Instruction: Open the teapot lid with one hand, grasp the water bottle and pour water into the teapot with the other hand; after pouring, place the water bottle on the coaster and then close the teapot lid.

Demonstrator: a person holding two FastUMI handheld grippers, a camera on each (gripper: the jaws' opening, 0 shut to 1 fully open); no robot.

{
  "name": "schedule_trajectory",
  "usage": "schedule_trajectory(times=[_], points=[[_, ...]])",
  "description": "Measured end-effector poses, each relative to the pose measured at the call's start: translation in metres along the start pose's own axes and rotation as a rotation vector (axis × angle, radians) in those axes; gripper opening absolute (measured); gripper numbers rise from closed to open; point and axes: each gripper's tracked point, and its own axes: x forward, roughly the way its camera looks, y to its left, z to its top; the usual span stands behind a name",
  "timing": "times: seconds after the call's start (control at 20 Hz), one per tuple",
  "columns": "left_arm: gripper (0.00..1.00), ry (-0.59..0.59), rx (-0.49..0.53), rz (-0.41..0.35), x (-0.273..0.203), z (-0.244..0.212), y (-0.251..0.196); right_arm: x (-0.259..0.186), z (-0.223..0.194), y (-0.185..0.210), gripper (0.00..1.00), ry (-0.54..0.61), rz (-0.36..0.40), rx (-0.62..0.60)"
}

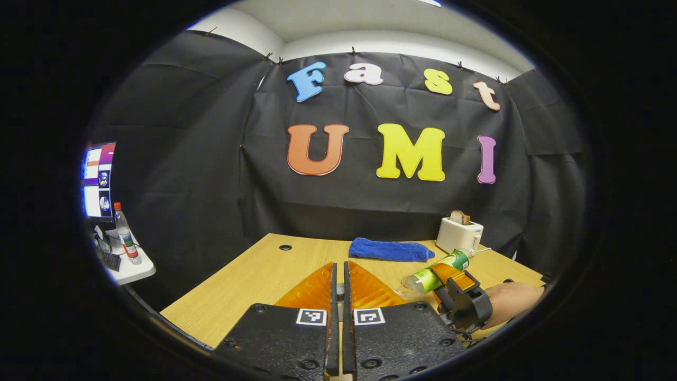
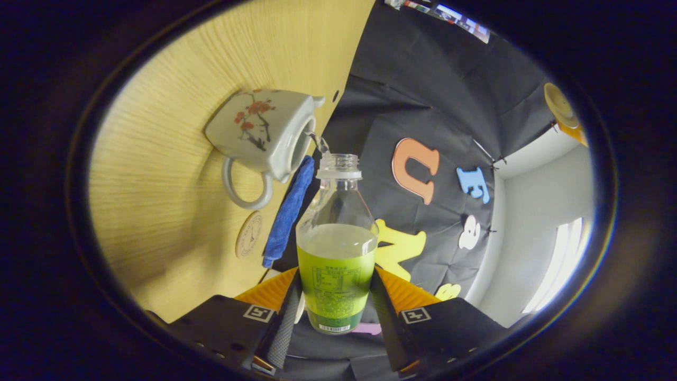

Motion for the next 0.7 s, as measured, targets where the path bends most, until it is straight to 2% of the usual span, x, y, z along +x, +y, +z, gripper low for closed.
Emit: schedule_trajectory(times=[0.15,0.7], points=[[0.05,-0.001,-0.001,0.007,0.0007,0.0,0.0008,0.0015,-0.0025,0.0009,0.73,0.006,-0.005,-0.037],[0.05,0.007,0.005,-0.002,0.0003,-0.0019,0.0013,-0.0046,0.0036,-0.0023,0.73,-0.016,-0.107,-0.141]])
